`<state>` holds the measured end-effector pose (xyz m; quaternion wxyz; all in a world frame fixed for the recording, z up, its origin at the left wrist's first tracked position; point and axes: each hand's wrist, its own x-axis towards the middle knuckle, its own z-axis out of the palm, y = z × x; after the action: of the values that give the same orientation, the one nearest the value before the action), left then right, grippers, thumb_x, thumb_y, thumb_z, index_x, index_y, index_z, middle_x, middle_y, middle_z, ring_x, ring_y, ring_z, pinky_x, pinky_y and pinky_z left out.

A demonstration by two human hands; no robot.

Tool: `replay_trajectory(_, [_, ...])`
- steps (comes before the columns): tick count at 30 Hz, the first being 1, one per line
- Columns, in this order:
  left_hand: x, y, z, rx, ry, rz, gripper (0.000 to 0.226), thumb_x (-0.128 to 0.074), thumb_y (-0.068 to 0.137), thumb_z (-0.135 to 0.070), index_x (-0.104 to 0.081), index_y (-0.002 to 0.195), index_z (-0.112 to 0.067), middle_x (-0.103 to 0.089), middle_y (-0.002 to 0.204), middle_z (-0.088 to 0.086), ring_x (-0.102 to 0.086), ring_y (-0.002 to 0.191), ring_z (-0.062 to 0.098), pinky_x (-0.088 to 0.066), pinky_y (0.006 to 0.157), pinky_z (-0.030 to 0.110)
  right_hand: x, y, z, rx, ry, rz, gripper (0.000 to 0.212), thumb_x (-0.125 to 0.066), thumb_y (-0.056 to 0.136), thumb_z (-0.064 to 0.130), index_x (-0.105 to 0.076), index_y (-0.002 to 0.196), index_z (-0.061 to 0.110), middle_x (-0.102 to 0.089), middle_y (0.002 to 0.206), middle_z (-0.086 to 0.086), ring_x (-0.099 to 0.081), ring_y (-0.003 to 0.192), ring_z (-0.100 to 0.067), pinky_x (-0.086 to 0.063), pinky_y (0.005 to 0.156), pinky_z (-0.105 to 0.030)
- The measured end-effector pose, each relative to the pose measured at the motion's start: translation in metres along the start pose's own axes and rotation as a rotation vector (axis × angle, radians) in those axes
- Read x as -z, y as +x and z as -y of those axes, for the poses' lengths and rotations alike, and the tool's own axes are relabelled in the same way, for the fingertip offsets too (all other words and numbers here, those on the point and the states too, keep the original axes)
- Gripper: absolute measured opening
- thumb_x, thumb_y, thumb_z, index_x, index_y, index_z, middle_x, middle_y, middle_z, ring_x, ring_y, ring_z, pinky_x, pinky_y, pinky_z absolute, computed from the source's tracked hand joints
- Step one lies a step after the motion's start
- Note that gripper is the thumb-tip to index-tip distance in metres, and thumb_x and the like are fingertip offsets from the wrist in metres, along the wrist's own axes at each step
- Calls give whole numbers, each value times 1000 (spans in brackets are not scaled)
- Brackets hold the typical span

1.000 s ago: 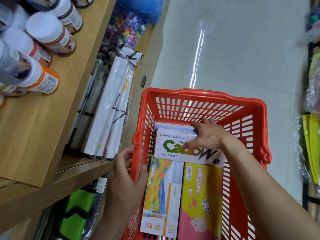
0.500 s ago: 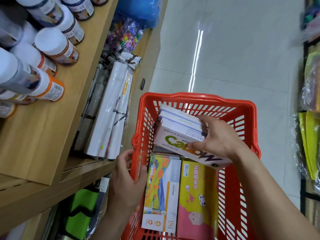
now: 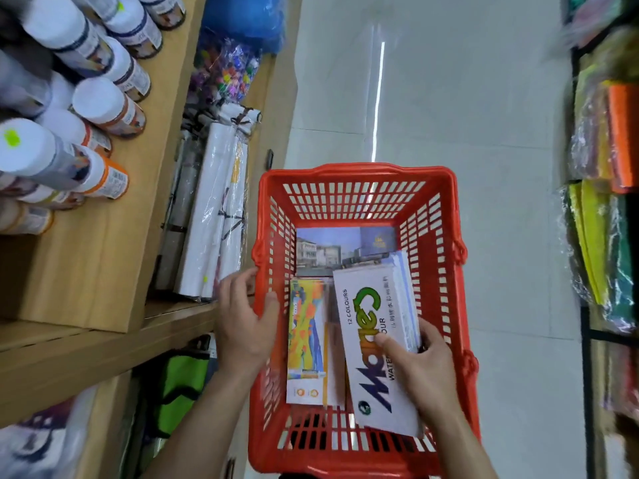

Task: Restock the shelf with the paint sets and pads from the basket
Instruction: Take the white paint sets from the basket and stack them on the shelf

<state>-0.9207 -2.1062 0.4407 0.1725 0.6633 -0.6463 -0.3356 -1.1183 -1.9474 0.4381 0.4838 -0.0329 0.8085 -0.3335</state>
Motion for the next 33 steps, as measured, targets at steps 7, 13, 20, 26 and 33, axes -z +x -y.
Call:
replay_trajectory(7, [-55, 67, -59, -220, 75, 364, 30, -68, 91, -13, -68, 120, -15, -67, 119, 0, -62, 108, 17, -46, 91, 27, 3, -7, -48, -79, 107, -85, 58, -91, 66, 38, -68, 118, 30, -81, 98, 7, -80, 83, -14, -65, 81, -47])
replay_trajectory(13, [-155, 136, -25, -220, 485, 683, 73, -78, 83, -34, -46, 147, -21, -52, 149, 9, -51, 134, 32, -42, 110, 41, 3, -3, -60, -50, 106, -108, 55, -92, 69, 35, -66, 117, 36, -80, 101, 8, -79, 86, -12, -65, 80, -42])
replay_trajectory(20, [-170, 139, -2, -354, 788, 600, 77, -76, 81, -46, -45, 147, -21, -48, 144, 14, -48, 130, 38, -38, 112, 44, 4, -2, -63, -23, 131, -92, 54, -90, 72, 30, -63, 119, 35, -79, 101, 9, -78, 81, -4, -62, 67, -27])
replay_trajectory(26, [-140, 130, -32, -366, 668, 651, 41, -75, 86, -34, -61, 123, -26, -60, 124, 4, -61, 113, 31, -49, 90, 41, 2, -4, -62, -30, 137, -68, 64, -91, 67, 42, -61, 124, 36, -79, 107, 6, -79, 88, -14, -66, 75, -40])
replay_trajectory(33, [-57, 82, -87, -459, 544, 360, 39, -70, 88, -43, -64, 122, -26, -73, 118, 4, -65, 108, 31, -43, 76, 34, 14, -22, -40, 24, 138, 19, 62, -91, 74, 24, -60, 127, 29, -78, 108, 4, -80, 88, -14, -67, 72, -37])
